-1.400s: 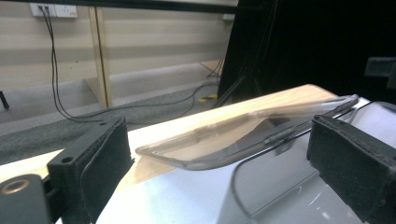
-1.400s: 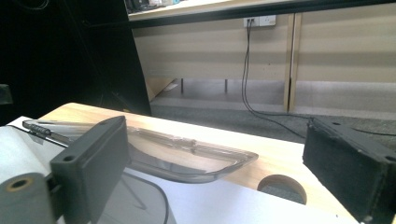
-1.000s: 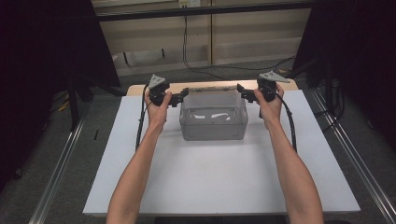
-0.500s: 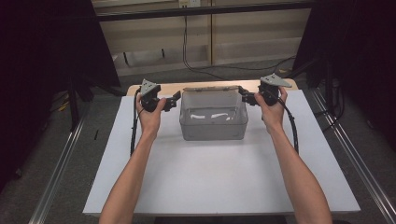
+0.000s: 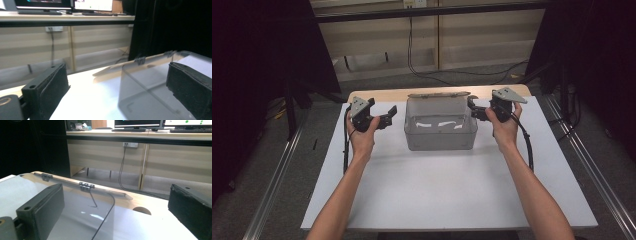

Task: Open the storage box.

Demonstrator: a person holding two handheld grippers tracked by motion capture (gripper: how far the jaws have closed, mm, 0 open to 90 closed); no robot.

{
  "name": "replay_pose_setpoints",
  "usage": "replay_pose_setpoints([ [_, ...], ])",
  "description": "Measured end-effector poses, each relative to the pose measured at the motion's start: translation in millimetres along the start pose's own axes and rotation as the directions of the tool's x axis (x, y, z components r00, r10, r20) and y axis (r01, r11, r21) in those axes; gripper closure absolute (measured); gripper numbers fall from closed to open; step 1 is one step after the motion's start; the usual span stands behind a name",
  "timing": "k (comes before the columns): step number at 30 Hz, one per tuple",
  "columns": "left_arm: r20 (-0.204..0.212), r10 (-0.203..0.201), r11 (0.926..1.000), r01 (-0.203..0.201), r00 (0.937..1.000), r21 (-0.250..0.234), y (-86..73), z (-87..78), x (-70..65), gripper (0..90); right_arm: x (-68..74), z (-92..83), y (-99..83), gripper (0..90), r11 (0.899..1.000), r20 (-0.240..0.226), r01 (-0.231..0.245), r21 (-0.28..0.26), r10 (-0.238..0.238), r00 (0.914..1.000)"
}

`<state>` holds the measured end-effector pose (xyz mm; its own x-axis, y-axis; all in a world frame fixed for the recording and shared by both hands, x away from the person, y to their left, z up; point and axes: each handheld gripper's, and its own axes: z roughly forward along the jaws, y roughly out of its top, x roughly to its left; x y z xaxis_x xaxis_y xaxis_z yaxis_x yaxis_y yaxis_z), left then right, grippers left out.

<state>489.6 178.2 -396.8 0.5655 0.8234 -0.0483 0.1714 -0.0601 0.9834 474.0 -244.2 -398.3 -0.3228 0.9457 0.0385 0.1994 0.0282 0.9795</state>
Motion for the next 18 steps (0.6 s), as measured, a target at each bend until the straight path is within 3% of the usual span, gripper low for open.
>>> replay_pose_setpoints([
  [3,0.009,-0.033,0.9994,0.033,0.9994,-0.015,-3.2,-8.3,-0.7,3.8,2.6,-6.6,-1.1,0.0,1.0,-0.001,0.004,-0.011,-0.004,1.0],
  [11,-0.015,0.0,1.0,0.0,0.9999,-0.006,-9.6,-24.0,-8.9,3.8,8.2,-25.3,-5.2,0.0,1.0,-0.004,0.004,-0.029,-0.005,1.0],
  [18,0.005,-0.028,0.9994,0.028,0.9996,-0.019,-20.2,-41.0,-17.7,3.7,10.8,-42.9,-11.5,0.0,0.999,0.02,0.027,-0.035,-0.026,0.9995],
])
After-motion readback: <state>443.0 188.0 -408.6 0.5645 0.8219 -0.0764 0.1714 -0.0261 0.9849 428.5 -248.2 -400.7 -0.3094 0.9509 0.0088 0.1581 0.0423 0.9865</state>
